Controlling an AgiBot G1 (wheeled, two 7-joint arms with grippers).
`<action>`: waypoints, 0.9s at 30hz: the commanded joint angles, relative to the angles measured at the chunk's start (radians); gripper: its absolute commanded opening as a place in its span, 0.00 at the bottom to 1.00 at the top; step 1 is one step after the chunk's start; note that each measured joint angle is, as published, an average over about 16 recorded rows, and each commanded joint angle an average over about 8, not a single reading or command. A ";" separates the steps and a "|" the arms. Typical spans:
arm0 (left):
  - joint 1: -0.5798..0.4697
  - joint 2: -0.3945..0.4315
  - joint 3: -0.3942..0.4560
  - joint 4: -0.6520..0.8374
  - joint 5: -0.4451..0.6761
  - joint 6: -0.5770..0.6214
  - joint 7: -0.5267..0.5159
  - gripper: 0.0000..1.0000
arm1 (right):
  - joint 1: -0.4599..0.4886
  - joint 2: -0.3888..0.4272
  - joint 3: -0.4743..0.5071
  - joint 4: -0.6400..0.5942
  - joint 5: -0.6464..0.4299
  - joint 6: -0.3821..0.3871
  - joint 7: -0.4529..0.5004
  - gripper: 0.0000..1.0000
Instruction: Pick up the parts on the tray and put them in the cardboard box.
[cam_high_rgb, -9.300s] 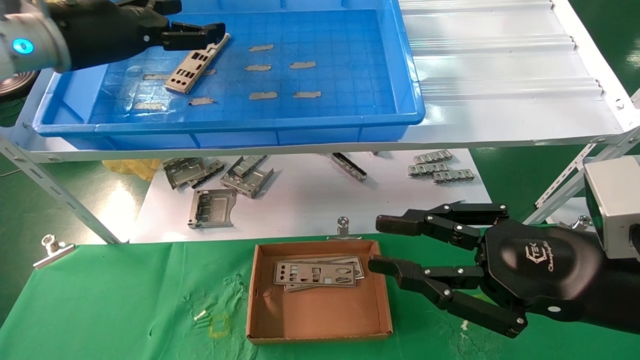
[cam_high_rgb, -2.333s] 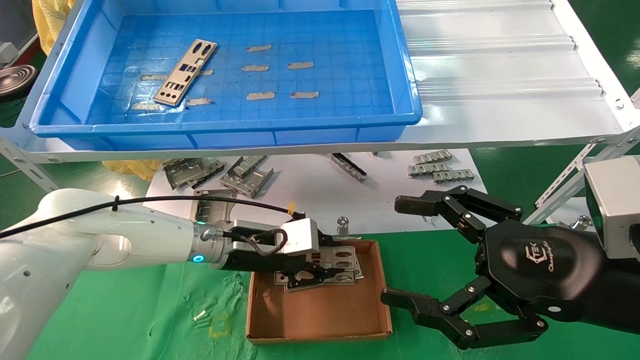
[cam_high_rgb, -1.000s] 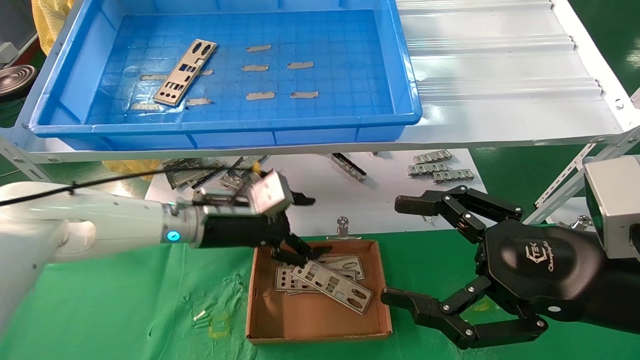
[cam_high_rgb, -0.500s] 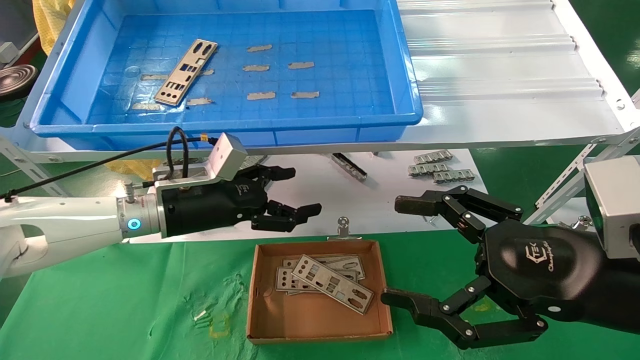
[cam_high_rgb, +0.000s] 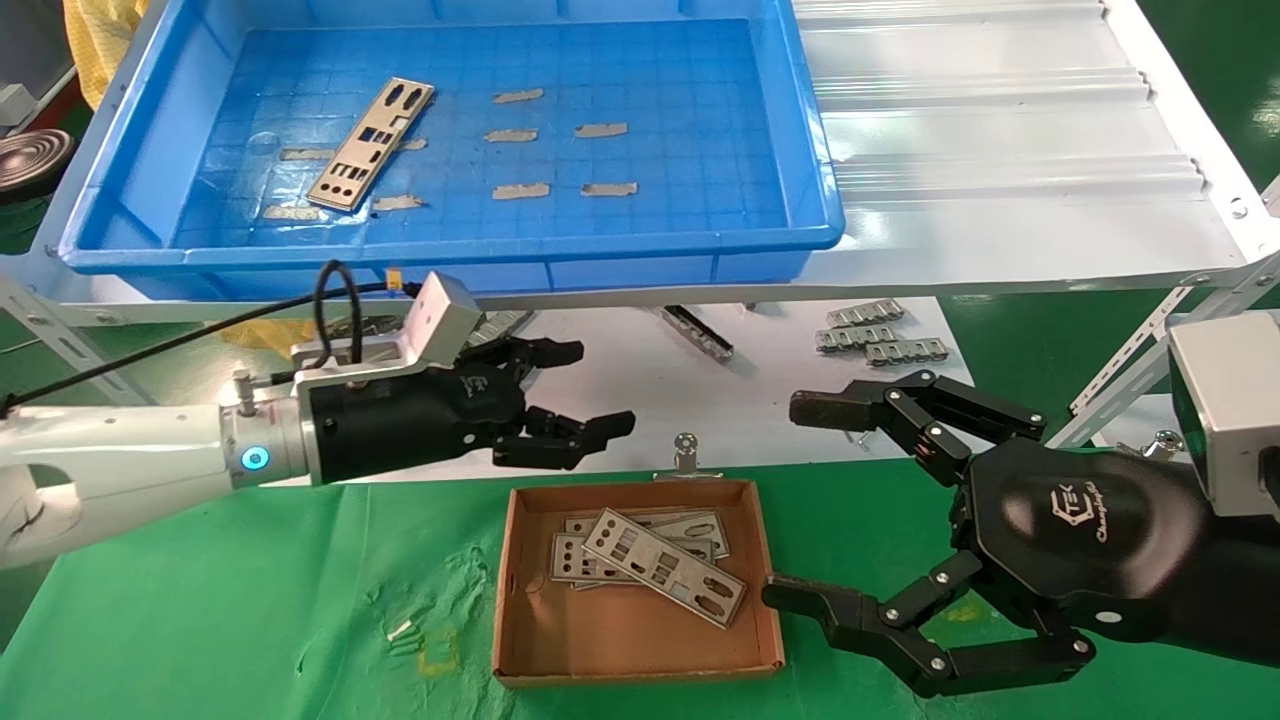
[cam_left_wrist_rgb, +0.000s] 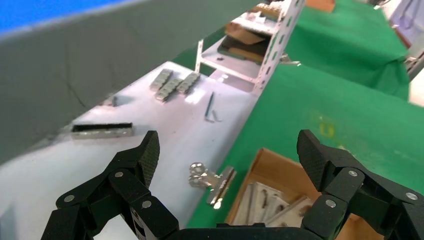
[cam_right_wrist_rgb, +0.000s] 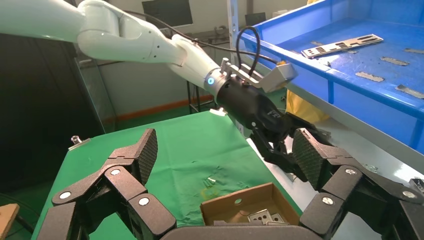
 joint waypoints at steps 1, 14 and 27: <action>0.016 -0.018 -0.015 -0.036 -0.005 0.003 -0.014 1.00 | 0.000 0.000 0.000 0.000 0.000 0.000 0.000 1.00; 0.135 -0.156 -0.126 -0.319 -0.035 0.027 -0.120 1.00 | 0.000 0.000 0.000 0.000 0.000 0.000 0.000 1.00; 0.254 -0.294 -0.237 -0.601 -0.066 0.051 -0.225 1.00 | 0.000 0.000 0.000 0.000 0.000 0.000 0.000 1.00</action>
